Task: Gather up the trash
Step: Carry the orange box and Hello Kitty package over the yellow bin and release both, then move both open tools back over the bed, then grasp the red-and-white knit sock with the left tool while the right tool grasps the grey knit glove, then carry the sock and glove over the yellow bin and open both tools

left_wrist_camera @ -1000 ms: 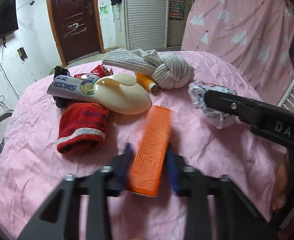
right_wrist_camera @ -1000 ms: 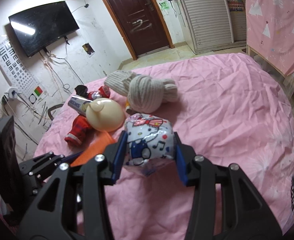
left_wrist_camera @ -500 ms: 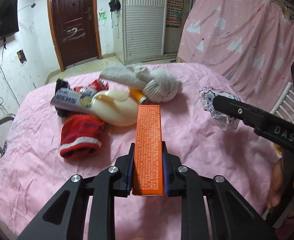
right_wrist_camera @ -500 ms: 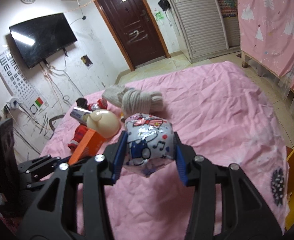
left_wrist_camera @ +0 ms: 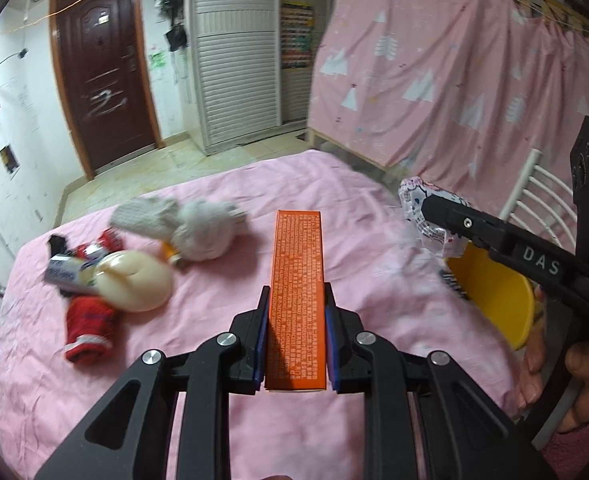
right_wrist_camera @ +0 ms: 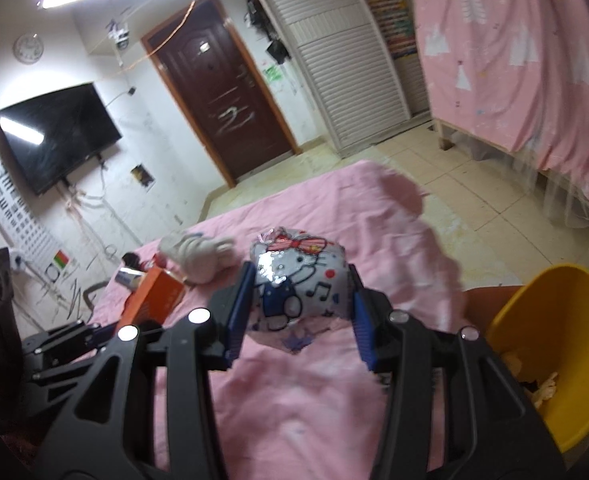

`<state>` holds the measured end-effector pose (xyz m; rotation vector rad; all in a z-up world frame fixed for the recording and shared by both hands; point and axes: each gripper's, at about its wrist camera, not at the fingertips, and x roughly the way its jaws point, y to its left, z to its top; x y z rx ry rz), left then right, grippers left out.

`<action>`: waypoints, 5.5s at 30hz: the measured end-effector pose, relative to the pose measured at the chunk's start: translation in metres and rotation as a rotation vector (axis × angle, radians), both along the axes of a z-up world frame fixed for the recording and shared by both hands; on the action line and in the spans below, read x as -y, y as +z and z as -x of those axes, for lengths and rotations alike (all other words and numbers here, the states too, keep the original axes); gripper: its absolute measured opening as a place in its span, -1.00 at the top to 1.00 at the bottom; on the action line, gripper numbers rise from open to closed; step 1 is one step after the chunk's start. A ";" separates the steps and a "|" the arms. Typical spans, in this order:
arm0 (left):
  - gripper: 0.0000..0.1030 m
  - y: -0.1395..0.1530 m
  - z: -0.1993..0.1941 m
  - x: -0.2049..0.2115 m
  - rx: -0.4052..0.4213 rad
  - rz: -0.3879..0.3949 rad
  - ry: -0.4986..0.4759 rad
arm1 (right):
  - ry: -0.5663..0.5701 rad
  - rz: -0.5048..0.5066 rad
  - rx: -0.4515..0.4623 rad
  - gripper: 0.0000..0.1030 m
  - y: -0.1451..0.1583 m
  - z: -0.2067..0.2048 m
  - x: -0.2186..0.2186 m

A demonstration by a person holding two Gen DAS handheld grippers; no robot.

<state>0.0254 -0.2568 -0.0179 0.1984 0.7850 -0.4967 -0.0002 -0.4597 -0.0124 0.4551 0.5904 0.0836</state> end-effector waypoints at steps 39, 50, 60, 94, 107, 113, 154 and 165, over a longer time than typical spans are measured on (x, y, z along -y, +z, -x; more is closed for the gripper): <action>0.07 -0.027 0.061 0.248 -0.151 0.001 -0.469 | -0.481 -0.049 -0.004 -0.23 -0.023 0.098 0.199; 0.07 -0.010 0.049 0.212 -0.126 0.032 -0.418 | -0.431 -0.037 -0.021 -0.24 -0.020 0.077 0.172; -0.04 0.019 0.013 0.127 -0.059 0.078 -0.257 | -0.299 0.008 -0.023 -0.34 -0.003 0.030 0.107; -0.53 -0.004 -0.068 -0.152 -0.031 0.025 0.305 | 0.160 0.212 -0.105 -0.53 0.001 -0.112 -0.126; -0.57 -0.046 -0.086 -0.181 -0.135 0.016 0.315 | 0.229 0.230 -0.179 -0.61 -0.025 -0.154 -0.160; -0.39 -0.058 -0.093 -0.181 -0.159 0.009 0.307 | 0.241 0.205 -0.230 -0.64 -0.040 -0.165 -0.162; 0.61 0.037 0.006 -0.150 0.094 0.100 0.273 | 0.116 -0.007 -0.022 -0.23 0.013 -0.068 -0.067; 0.61 0.045 0.008 -0.075 0.084 0.116 0.138 | -0.023 -0.023 0.015 -0.23 0.018 -0.019 0.004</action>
